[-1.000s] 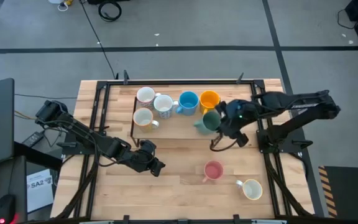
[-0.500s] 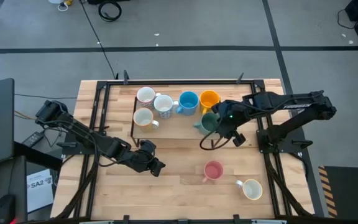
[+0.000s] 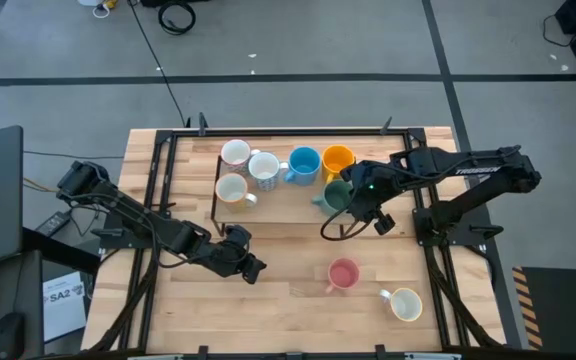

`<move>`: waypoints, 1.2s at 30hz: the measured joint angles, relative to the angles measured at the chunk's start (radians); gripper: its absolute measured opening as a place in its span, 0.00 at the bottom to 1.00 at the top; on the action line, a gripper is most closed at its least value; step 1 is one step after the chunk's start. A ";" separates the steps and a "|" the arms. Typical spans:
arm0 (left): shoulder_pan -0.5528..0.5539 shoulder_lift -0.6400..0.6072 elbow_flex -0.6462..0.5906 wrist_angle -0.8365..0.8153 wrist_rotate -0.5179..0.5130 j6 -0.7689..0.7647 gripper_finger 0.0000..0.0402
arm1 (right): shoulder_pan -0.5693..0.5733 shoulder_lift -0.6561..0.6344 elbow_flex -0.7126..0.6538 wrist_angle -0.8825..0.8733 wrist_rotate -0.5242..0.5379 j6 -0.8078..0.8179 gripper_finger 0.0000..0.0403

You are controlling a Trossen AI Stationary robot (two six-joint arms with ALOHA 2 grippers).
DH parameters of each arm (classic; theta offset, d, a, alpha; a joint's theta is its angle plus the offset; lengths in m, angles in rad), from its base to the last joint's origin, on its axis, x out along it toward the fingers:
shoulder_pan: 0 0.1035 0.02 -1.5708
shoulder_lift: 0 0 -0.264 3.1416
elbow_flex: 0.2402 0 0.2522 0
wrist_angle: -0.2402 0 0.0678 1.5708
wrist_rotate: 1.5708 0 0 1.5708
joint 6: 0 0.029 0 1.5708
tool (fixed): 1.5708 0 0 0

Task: Place coffee mugs
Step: Put the green mug on the shelf

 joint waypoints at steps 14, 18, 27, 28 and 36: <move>0.000 0.000 0.000 0.000 0.000 -0.001 0.22 | 0.000 0.002 -0.002 -0.005 0.004 0.000 0.18; 0.000 0.000 0.000 0.000 0.000 -0.002 0.22 | 0.000 0.002 -0.002 -0.005 0.032 0.000 0.22; 0.000 0.000 0.000 0.000 0.000 -0.003 0.22 | 0.001 0.002 -0.002 -0.003 0.081 0.000 0.25; 0.000 0.000 0.000 0.000 0.000 -0.003 0.22 | 0.002 0.002 -0.002 -0.003 0.081 0.000 0.26; 0.000 0.000 0.000 0.000 0.000 -0.003 0.22 | 0.002 0.002 -0.002 -0.002 0.081 0.000 0.26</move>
